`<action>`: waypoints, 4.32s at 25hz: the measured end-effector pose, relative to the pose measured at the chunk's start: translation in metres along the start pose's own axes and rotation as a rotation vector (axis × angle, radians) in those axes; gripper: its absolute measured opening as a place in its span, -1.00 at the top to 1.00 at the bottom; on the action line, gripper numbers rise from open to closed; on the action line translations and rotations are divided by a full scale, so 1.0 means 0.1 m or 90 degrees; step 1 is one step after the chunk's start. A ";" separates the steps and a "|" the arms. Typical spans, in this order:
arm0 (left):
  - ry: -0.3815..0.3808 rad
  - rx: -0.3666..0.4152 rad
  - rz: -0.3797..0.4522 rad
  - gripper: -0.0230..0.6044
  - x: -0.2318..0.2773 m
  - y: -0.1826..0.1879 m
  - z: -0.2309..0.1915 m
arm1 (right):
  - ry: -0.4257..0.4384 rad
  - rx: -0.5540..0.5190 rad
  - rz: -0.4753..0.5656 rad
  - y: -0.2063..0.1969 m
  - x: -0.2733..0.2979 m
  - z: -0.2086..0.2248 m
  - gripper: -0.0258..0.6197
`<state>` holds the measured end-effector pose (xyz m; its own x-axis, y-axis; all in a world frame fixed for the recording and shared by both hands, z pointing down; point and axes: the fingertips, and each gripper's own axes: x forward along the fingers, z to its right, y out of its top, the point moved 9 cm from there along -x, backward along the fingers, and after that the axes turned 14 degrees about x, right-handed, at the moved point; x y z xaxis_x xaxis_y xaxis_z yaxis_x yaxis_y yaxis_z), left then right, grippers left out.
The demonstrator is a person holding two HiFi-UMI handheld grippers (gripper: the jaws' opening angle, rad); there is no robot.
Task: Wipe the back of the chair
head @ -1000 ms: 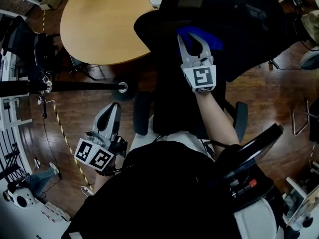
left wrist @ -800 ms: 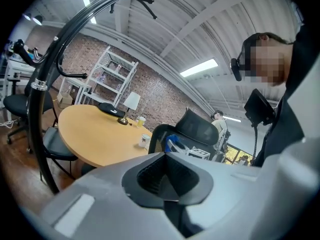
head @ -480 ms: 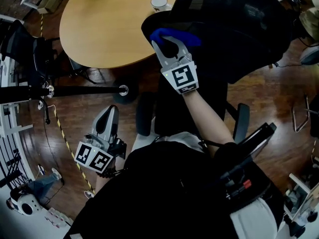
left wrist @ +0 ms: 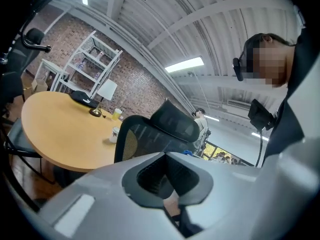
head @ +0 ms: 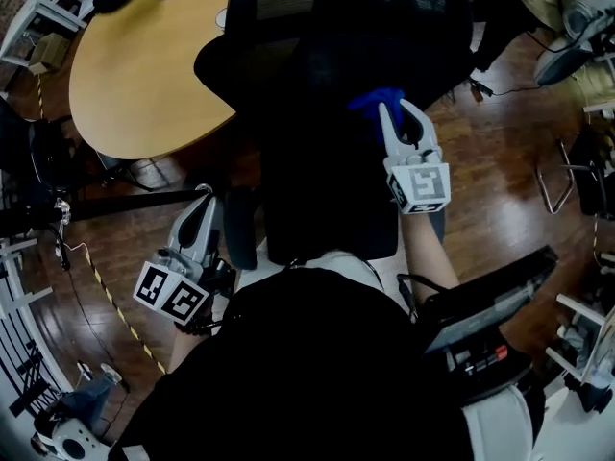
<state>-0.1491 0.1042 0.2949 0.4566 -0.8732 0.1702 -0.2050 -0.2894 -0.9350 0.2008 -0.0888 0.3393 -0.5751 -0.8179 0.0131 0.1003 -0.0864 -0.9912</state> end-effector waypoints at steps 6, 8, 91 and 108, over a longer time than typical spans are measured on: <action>-0.027 0.013 -0.012 0.91 0.24 0.00 0.11 | -0.182 0.019 0.016 -0.03 -0.30 1.00 0.77; -0.024 0.018 -0.013 0.91 0.26 0.01 0.11 | -0.196 0.009 0.014 -0.07 -0.24 1.15 0.77; 0.061 0.013 0.003 0.91 0.08 -0.06 0.53 | -0.058 0.010 -0.117 -0.88 -0.18 1.51 0.77; 0.076 -0.025 -0.021 0.91 -0.18 -0.34 0.47 | -0.062 0.020 -0.011 -1.08 0.24 1.08 0.77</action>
<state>-0.1097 0.1482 0.3086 0.3582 -0.9027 0.2383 -0.2263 -0.3315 -0.9159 0.2641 -0.1607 0.4605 -0.4953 -0.8676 0.0445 0.1172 -0.1175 -0.9861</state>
